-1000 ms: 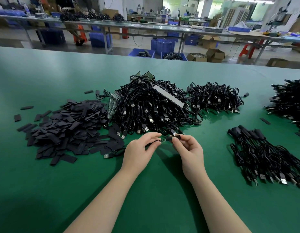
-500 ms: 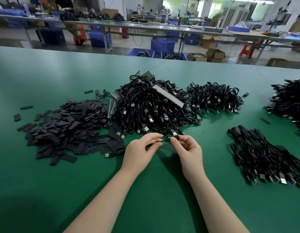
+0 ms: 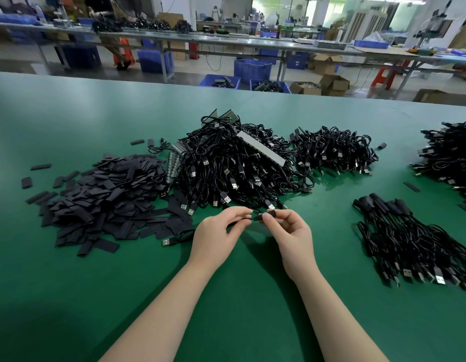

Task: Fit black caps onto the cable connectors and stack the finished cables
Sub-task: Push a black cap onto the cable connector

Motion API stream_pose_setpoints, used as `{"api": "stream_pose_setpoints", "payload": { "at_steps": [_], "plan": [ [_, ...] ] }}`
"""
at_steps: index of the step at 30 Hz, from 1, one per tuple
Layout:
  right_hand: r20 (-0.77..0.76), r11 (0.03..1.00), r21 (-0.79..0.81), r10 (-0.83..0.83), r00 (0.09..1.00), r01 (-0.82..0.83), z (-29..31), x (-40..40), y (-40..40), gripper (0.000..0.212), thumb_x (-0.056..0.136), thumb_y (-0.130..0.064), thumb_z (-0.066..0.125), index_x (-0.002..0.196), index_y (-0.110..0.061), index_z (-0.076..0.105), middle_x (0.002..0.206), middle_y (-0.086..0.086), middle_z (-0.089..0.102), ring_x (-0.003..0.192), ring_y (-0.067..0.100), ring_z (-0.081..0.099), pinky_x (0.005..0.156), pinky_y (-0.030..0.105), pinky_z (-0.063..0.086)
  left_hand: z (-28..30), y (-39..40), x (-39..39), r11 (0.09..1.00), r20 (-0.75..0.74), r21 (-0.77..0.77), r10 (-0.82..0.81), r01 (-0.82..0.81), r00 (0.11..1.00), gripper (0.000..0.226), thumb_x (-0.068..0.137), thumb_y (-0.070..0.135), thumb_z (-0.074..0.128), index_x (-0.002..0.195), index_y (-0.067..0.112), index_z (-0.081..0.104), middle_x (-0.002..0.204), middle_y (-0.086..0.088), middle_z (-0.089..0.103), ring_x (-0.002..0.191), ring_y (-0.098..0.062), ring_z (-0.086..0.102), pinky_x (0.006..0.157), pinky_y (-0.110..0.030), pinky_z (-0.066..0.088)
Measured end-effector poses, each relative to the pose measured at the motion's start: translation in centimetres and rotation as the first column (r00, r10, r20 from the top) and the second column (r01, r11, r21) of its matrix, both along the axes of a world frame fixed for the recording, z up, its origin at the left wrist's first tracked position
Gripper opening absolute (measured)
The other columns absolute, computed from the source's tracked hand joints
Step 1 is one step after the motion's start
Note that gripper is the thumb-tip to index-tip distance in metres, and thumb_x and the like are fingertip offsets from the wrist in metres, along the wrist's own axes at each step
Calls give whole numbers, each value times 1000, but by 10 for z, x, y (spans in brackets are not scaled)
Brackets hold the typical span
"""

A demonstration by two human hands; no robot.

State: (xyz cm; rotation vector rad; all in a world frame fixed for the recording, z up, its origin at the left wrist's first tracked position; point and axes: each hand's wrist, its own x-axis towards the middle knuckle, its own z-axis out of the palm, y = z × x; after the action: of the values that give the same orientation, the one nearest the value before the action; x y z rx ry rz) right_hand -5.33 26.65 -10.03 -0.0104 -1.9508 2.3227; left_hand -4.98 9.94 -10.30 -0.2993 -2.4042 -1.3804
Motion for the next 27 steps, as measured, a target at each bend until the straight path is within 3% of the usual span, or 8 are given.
{"api": "stream_pose_setpoints", "payload": {
  "at_steps": [3, 10, 16, 20, 27],
  "plan": [
    [1, 997, 76, 0, 1000, 0, 1, 0, -1, 13, 85, -19, 78, 83, -31, 73, 87, 2, 76, 87, 17, 72, 76, 19, 53, 2, 0, 2, 1000, 6, 12, -26, 26, 1000, 25, 90, 30, 67, 108, 46, 61, 102, 35, 66, 99, 12, 62, 87, -22, 52],
    [16, 999, 35, -7, 1000, 6, 1, 1, 0, 7, 86, -16, 76, 86, -22, 72, 89, 6, 77, 90, 20, 73, 78, 22, 55, 1, 2, 3, 996, 33, -46, -77, 79, 996, 28, 89, 30, 69, 113, 44, 65, 108, 38, 64, 103, 16, 59, 92, -17, 48],
    [-7, 998, 54, 18, 1000, -18, 0, 0, -3, 9, 85, -13, 77, 89, -19, 71, 84, 0, 76, 83, 12, 72, 72, 16, 52, 2, 2, 3, 991, 1, -134, -6, 6, 1000, 29, 89, 32, 68, 118, 38, 67, 107, 26, 69, 101, 7, 63, 89, -29, 53],
    [-3, 999, 38, 2, 1000, -2, -1, 0, -2, 8, 85, -14, 77, 88, -20, 71, 84, 0, 76, 79, 10, 70, 70, 15, 52, 4, 4, 3, 983, -53, -144, 104, -111, 993, 21, 83, 41, 73, 102, 31, 75, 94, 19, 73, 87, -4, 66, 86, -38, 52],
    [20, 999, -41, -19, 1000, 20, 0, 0, 0, 6, 87, -14, 75, 90, -17, 70, 87, 6, 77, 87, 16, 73, 80, 20, 55, 6, 6, 5, 977, -137, -202, 44, -71, 990, 20, 87, 34, 70, 104, 26, 76, 95, 16, 74, 84, -3, 67, 83, -39, 53]
  ]
}}
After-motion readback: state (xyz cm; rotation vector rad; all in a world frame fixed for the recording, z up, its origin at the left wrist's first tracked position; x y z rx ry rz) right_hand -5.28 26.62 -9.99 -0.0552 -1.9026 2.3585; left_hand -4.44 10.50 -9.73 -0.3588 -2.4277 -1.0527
